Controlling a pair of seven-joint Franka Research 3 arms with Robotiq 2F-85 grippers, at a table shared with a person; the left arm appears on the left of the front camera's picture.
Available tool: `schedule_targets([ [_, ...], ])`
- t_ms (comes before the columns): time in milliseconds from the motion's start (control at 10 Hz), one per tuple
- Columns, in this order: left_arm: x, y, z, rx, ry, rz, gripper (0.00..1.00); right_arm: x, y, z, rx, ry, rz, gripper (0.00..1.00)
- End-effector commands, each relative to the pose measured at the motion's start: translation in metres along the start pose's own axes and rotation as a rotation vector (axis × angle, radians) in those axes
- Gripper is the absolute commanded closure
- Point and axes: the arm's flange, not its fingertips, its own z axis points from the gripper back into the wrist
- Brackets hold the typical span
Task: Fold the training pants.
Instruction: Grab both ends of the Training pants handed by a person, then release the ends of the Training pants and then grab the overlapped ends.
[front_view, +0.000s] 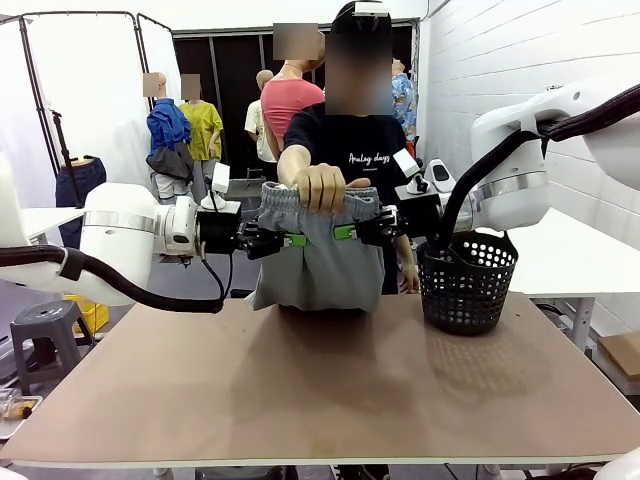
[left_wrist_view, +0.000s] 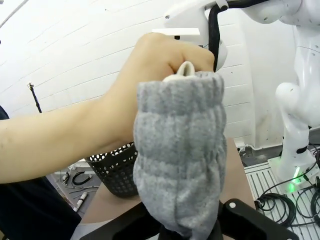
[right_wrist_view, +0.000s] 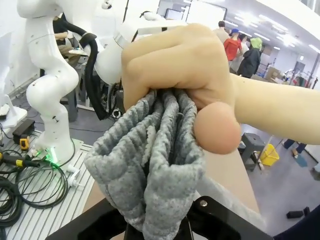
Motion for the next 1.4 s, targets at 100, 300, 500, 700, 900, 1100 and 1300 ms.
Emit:
schedule_targets([
  [100,0.000,0.000,0.000,0.000,0.000,0.000,1.00,0.000,0.000,0.000,0.000,0.000,0.000,1.00],
  [300,0.000,0.000,0.000,0.000,0.000,0.000,1.00,0.000,0.000,0.000,0.000,0.000,0.000,1.00],
  [500,0.000,0.000,0.000,0.000,0.000,0.000,1.00,0.000,0.000,0.000,0.000,0.000,0.000,1.00],
  [700,0.000,0.000,0.000,0.000,0.000,0.000,1.00,0.000,0.000,0.000,0.000,0.000,0.000,1.00],
  [900,0.000,0.000,0.000,0.000,0.000,0.000,1.00,0.000,0.000,0.000,0.000,0.000,0.000,1.00],
  [1100,0.000,0.000,0.000,0.000,0.000,0.000,1.00,0.000,0.000,0.000,0.000,0.000,0.000,1.00],
  [1300,0.000,0.000,0.000,0.000,0.000,0.000,1.00,0.000,0.000,0.000,0.000,0.000,0.000,1.00],
])
